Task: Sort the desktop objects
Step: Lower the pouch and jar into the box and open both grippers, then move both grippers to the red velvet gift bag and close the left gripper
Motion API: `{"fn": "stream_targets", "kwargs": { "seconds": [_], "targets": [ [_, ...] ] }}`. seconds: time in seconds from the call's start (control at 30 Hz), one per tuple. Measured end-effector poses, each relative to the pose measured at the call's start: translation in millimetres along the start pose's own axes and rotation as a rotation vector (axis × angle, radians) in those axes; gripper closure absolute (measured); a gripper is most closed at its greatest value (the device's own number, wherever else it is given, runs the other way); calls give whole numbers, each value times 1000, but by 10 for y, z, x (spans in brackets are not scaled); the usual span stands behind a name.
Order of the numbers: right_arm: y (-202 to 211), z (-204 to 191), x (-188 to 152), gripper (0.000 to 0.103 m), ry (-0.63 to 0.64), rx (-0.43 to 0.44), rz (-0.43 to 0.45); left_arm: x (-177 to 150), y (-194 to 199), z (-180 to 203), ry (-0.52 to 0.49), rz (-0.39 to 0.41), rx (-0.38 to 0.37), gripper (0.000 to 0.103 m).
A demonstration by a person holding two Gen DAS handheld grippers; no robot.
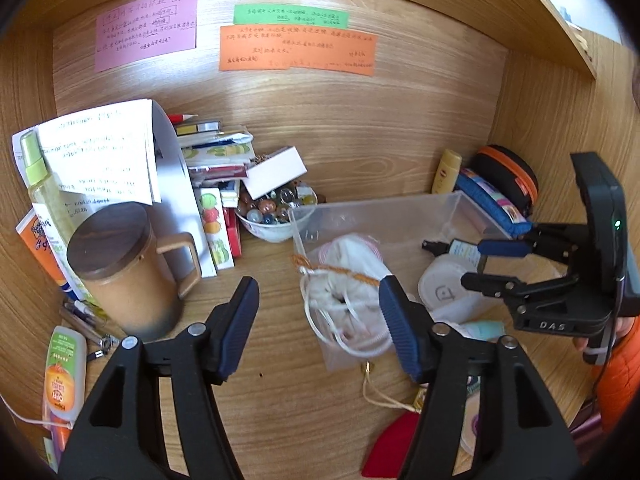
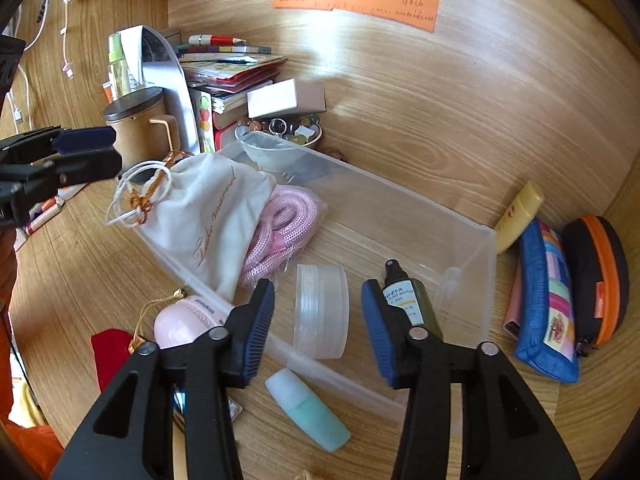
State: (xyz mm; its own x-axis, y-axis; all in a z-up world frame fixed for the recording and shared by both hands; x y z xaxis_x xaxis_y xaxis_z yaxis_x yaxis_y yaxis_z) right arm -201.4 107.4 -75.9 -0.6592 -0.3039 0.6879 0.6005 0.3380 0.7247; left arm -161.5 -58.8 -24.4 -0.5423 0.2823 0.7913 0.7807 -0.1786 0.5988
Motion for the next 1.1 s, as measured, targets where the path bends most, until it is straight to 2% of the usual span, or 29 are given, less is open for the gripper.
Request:
{"fn": "stream_targets", "kwargs": {
  "seconds": [0.23,0.37,0.53,0.83,1.1],
  "targets": [
    [195,14,-93,49,-3,-20,32,-116,37,119,-5,-15,-13,33],
    [317,29,-150,47,-1,-23,49,-190,54,174,-3,-26,-20,30],
    [445,36,-228,40,-4,-25,67,-337,78,231,2,-49,-22,29],
    [572,44,-491,39,-35,-26,69,-679,67,346,31,-113,-42,29],
    [589,111,-784,39,-89,-41,42,-927,51,523,39,-158,-91,28]
  ]
}}
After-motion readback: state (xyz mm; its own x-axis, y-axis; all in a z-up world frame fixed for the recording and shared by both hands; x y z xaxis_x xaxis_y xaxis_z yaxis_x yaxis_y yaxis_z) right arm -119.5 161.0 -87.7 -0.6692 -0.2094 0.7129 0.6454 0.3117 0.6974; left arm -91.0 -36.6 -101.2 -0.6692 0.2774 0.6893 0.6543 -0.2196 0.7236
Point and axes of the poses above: each gripper's, at about its wrist camera, not at the fingertips, and y roughly against the way its jaws point, z to its right, x to its top, the point moved 6 cm from there along -y, roughly the way its jaws point, and after that the axes turned 14 degrees about -y, right-handed, at the moved point
